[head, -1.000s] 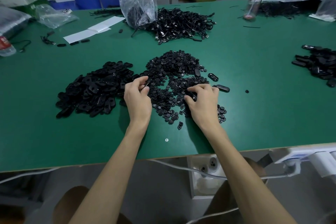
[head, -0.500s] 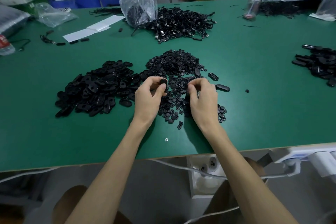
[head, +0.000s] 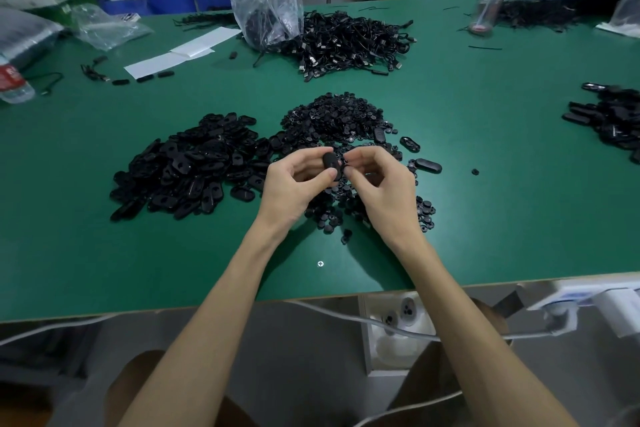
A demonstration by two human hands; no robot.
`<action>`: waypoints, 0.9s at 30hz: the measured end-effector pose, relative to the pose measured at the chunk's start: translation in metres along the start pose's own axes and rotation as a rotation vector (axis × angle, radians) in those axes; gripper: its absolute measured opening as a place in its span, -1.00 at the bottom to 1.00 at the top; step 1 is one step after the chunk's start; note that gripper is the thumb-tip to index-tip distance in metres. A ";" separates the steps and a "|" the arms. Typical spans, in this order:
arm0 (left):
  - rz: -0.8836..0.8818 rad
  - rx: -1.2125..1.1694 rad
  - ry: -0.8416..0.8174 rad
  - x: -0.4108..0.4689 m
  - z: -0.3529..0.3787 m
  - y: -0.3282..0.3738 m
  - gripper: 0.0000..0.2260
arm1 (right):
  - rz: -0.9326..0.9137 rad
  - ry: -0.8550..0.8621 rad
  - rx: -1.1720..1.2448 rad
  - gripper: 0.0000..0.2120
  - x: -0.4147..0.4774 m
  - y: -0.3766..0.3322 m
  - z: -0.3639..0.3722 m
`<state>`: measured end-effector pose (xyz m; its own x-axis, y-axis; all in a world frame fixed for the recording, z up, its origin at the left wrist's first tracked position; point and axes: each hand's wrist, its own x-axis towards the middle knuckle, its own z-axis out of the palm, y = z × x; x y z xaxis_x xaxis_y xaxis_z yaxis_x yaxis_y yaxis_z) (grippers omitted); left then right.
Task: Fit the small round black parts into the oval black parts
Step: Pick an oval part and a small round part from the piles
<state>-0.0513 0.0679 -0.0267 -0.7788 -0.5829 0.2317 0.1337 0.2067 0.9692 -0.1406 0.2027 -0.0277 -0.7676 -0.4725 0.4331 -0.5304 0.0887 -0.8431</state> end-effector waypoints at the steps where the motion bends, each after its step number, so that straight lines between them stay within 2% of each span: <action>1: -0.003 -0.007 -0.009 0.000 0.000 0.000 -0.66 | 0.005 -0.004 0.004 -0.85 0.000 0.000 0.000; 11: -0.092 -0.178 -0.164 0.003 -0.010 -0.002 -0.58 | 0.042 -0.034 0.082 -0.88 0.001 0.001 -0.003; 17: -0.115 -0.205 -0.244 0.005 -0.014 -0.004 -0.50 | 0.064 -0.048 0.123 -0.88 0.001 -0.001 -0.005; 27: -0.112 -0.239 -0.202 0.005 -0.013 -0.007 -0.55 | 0.077 -0.017 0.194 -0.92 0.001 0.003 -0.004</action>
<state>-0.0480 0.0535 -0.0311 -0.8994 -0.4189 0.1245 0.1617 -0.0544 0.9853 -0.1448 0.2059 -0.0285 -0.7961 -0.4857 0.3610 -0.3898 -0.0448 -0.9198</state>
